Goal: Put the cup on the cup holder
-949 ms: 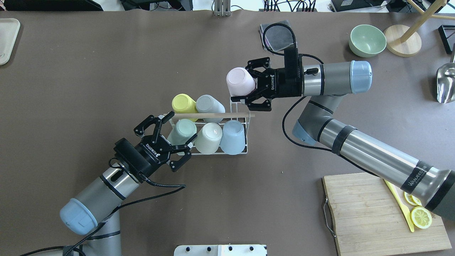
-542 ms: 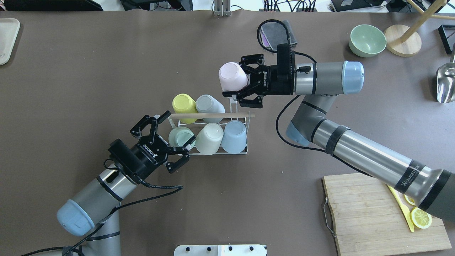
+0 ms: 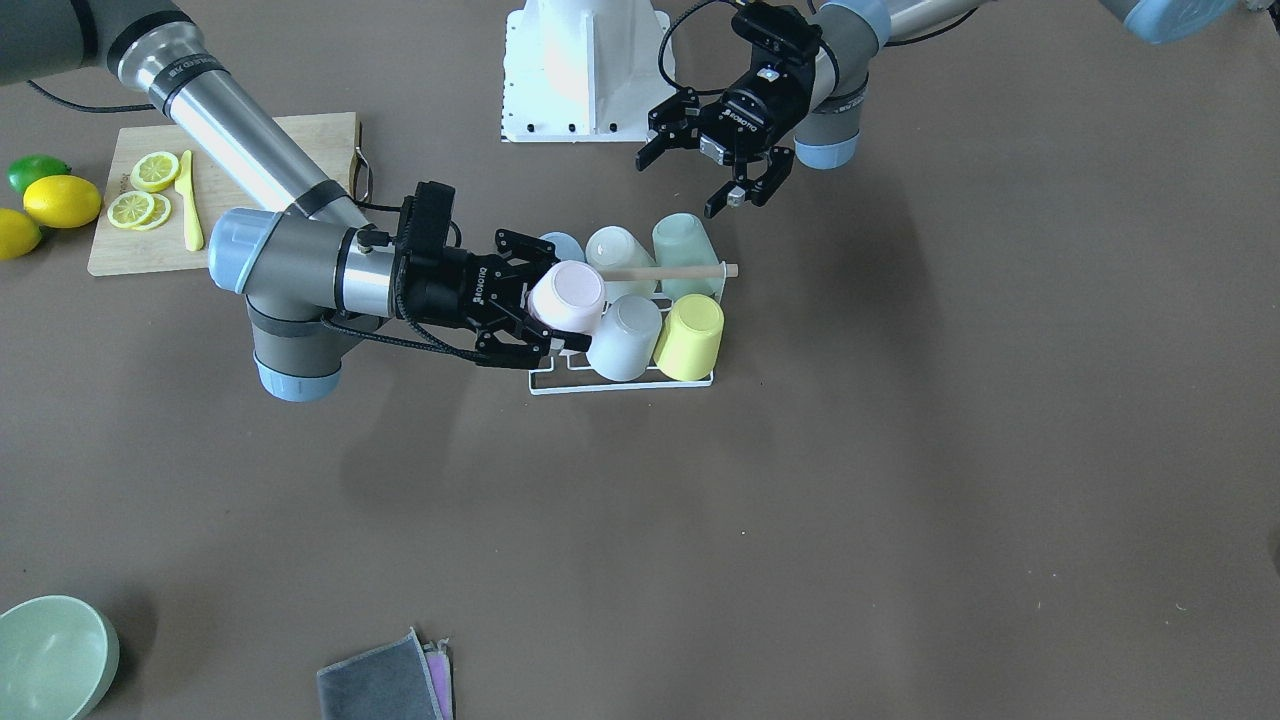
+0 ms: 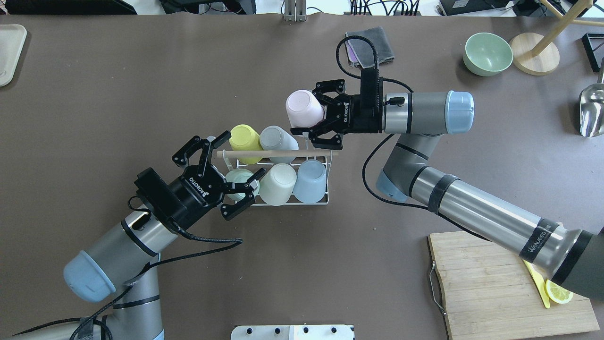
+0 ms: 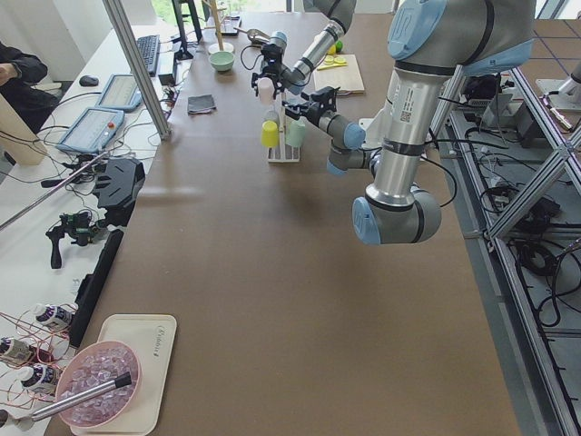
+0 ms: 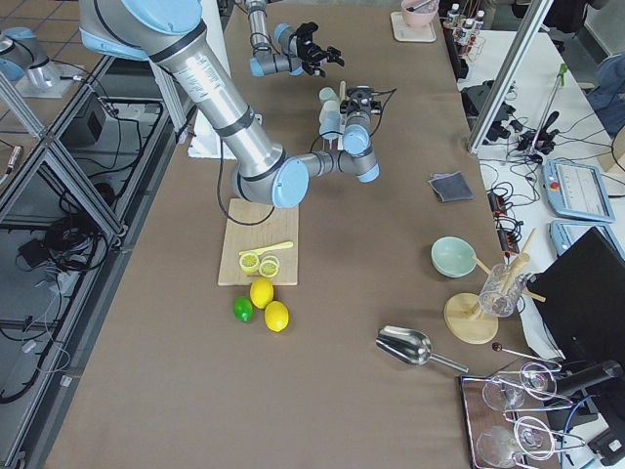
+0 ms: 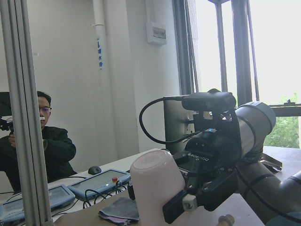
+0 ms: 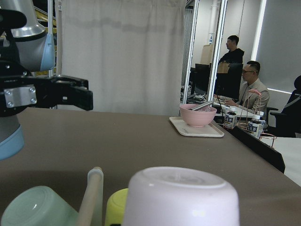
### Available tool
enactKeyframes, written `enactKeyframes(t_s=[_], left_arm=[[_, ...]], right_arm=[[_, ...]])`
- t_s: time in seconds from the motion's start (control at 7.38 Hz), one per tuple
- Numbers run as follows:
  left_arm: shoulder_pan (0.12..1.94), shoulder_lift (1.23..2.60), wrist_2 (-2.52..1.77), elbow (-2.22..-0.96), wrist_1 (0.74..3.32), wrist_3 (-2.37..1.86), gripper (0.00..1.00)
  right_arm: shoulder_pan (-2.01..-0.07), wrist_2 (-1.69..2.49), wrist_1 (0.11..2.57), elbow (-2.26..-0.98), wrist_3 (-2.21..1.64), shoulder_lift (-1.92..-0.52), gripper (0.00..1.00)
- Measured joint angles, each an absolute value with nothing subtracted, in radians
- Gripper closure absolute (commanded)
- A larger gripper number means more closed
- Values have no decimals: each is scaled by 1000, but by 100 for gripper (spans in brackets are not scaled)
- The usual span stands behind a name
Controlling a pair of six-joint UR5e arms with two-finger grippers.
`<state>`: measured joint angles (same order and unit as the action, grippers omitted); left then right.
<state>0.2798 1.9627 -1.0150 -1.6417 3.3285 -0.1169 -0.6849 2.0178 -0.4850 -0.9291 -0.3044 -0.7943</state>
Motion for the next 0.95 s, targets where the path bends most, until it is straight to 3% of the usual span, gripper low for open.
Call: enactKeyframes(t_s=[0.41,0.95], left_arm=[[444,1967,-1143,-1743,3174,-206,2],[697,1968,-1171,-1753,2854,-251,2]], right_arm=[[-680,2010,-486,-907,-301,-791,100],[-656,1989,-485,-904,-270,-790,100]])
